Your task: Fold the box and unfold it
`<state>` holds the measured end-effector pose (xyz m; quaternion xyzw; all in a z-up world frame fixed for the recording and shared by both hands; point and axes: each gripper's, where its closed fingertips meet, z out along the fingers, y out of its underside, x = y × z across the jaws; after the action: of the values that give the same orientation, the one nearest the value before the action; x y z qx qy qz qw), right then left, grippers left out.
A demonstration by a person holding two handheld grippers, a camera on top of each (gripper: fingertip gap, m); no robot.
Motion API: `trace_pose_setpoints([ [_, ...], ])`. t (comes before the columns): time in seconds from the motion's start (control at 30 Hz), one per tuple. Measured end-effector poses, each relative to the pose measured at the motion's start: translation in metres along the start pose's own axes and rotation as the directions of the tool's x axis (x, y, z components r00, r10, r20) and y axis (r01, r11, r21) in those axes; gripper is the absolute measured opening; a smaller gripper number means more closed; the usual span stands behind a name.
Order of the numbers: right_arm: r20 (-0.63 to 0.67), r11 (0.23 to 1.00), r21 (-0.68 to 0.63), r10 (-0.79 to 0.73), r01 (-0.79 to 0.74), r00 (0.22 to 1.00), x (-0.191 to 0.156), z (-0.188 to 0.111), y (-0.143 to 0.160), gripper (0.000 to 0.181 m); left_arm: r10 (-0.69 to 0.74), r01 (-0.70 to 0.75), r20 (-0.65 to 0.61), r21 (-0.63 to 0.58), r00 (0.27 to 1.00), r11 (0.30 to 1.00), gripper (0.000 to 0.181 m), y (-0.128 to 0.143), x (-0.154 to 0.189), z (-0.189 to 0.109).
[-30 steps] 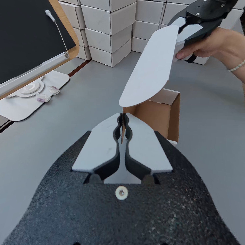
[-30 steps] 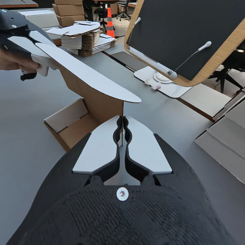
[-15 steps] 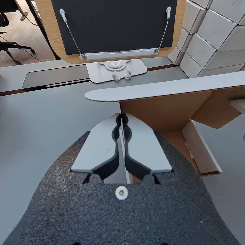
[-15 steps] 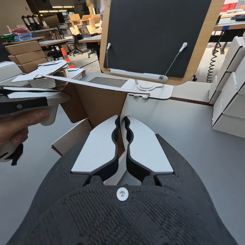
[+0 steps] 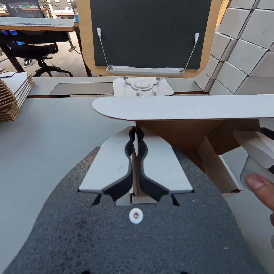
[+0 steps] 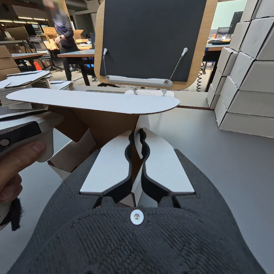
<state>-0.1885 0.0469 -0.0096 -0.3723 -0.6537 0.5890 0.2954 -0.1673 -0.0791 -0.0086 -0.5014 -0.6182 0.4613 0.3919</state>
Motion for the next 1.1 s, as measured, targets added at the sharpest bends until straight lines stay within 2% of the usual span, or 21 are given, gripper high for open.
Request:
trace_pose_setpoints([
  [0.2,-0.018,1.000,-0.021,-0.016,0.016,1.000,-0.004,-0.009,0.015,0.008,-0.085,0.085,-0.012,0.033,0.996,0.996,0.003,0.017,0.001,-0.011],
  [0.3,-0.031,0.996,-0.075,-0.056,0.054,0.998,-0.003,-0.014,0.026,0.006,-0.057,0.057,-0.011,0.042,0.998,0.997,0.003,0.024,0.001,-0.016],
  [0.5,-0.011,0.973,-0.199,-0.121,0.116,0.993,-0.005,-0.022,0.049,0.006,-0.015,0.013,-0.050,-0.042,0.999,0.999,0.003,0.052,0.002,-0.027],
  [0.6,0.001,0.960,-0.247,-0.133,0.129,0.991,-0.003,-0.022,0.054,0.005,0.011,-0.016,-0.070,-0.078,0.997,0.997,0.003,0.054,0.002,-0.030],
  [0.73,-0.016,0.961,-0.251,-0.119,0.112,0.993,0.002,-0.023,0.059,0.004,0.055,-0.059,-0.059,-0.063,0.997,0.996,0.003,0.060,0.005,-0.033],
  [1.03,-0.019,0.953,-0.265,-0.158,0.147,0.987,0.003,-0.023,0.060,0.003,-0.010,0.003,-0.126,-0.059,0.992,0.998,0.007,0.060,0.010,-0.036],
  [1.1,-0.017,0.953,-0.265,-0.160,0.150,0.987,0.004,-0.023,0.061,0.003,-0.010,0.003,-0.168,-0.037,0.986,0.999,0.015,0.057,0.012,-0.038],
])
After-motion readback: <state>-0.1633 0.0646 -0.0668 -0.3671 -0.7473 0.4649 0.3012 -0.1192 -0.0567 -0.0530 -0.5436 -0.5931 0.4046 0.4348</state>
